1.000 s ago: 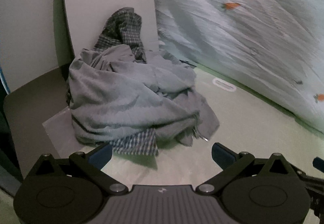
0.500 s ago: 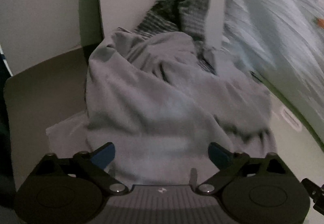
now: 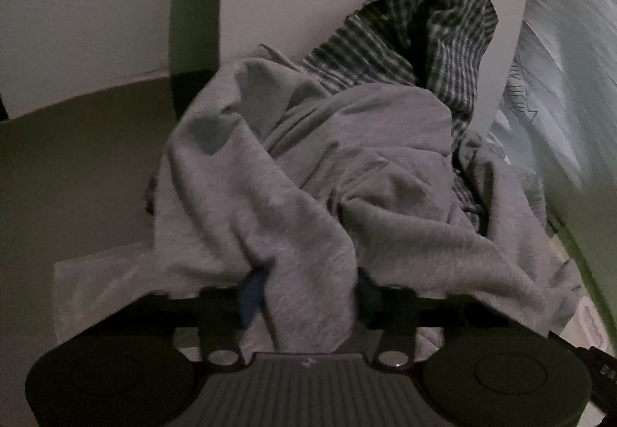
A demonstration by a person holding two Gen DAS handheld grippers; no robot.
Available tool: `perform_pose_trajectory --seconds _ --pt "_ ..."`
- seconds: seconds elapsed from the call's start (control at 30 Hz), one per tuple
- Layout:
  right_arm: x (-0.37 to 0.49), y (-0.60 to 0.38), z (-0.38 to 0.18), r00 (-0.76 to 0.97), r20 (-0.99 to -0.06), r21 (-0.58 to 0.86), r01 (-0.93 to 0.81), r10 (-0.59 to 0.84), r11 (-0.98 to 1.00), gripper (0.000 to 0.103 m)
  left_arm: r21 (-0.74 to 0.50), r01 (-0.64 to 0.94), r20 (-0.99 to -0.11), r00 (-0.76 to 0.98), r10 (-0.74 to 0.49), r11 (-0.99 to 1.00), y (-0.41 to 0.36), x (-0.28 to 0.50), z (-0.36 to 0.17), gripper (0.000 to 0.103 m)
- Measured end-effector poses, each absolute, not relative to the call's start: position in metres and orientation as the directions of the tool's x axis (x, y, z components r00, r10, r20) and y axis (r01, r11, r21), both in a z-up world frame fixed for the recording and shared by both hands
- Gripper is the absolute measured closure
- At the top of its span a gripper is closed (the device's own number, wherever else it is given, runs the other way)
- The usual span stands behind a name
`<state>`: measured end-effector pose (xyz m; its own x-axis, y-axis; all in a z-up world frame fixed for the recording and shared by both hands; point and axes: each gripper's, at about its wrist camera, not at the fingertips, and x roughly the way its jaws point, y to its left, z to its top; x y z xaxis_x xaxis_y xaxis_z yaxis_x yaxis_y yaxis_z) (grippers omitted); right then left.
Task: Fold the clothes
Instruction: 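Reach into the pile and grasp the grey sweatshirt with both grippers, then pull the grey sweatshirt out of the pile onto the mat with both grippers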
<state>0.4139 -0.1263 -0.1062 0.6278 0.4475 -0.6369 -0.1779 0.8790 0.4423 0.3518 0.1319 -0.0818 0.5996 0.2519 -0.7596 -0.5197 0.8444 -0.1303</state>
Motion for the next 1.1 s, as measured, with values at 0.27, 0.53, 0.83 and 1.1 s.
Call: perform_pose_trajectory --seconds 0.27,0.53,0.83,1.1 --pt "0.352 -0.197 -0.068 0.792 -0.538 0.33 -0.119 0.29 0.936 0.102 -0.123 -0.433 -0.708 0.669 0.227 0.893 0.111 0.308 -0.05 0.097" --pt "0.212 -0.331 -0.042 0.872 -0.485 0.276 0.223 -0.065 0.935 0.102 -0.16 -0.236 -0.69 0.721 0.062 0.958 0.044 0.231 -0.026 0.098" --pt "-0.01 -0.48 -0.039 0.693 -0.506 0.155 0.659 -0.514 0.736 0.102 -0.225 0.124 -0.74 0.623 -0.252 0.966 -0.09 0.127 -0.042 0.097" --pt "-0.185 -0.571 -0.051 0.457 -0.568 0.034 0.844 -0.685 0.535 0.102 -0.263 0.394 -0.79 0.436 -0.431 0.881 -0.214 0.028 -0.064 0.093"
